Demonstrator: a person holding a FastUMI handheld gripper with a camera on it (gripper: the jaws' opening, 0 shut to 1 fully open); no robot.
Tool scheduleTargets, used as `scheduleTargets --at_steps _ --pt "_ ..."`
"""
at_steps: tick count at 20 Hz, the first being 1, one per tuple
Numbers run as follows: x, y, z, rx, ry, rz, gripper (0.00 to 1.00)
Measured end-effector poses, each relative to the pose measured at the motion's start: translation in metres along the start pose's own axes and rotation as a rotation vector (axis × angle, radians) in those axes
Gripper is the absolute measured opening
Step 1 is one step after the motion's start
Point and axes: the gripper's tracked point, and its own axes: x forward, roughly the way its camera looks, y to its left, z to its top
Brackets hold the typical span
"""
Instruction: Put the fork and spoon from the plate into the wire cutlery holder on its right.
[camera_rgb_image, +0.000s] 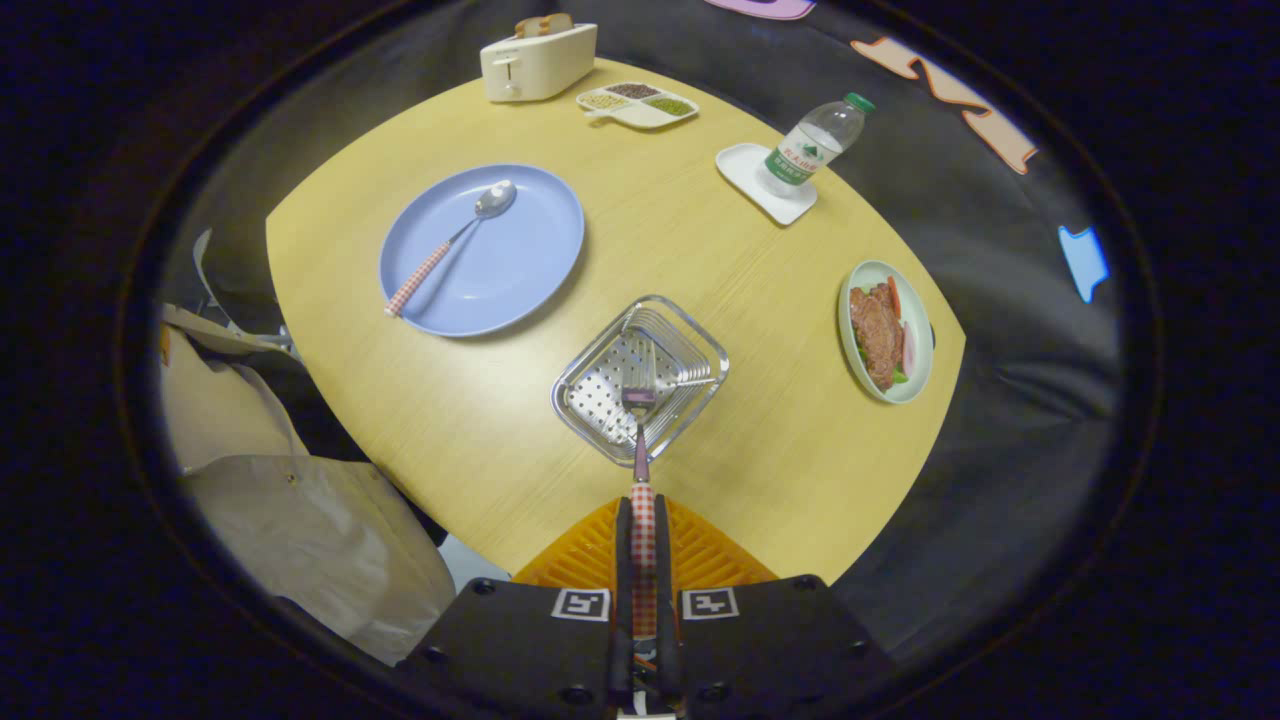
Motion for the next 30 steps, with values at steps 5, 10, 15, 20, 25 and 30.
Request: scheduleTargets --at_steps 5,10,15,20,25,30 --pt "0.013 -0.003 0.007 -0.039 0.064 0.000 0.12" --pt "0.017 0.002 0.016 -0.075 0.094 0.022 0.12" --pt "0.018 -0.004 0.026 -0.041 0.070 0.006 0.17" --pt "0.012 -0.011 0.039 0.029 0.000 -0.014 0.26" --pt "0.002 -0.006 0.066 0.185 -0.164 0.002 0.69" --pt "-0.018 0.000 0.094 0.295 -0.367 -0.026 1.00"
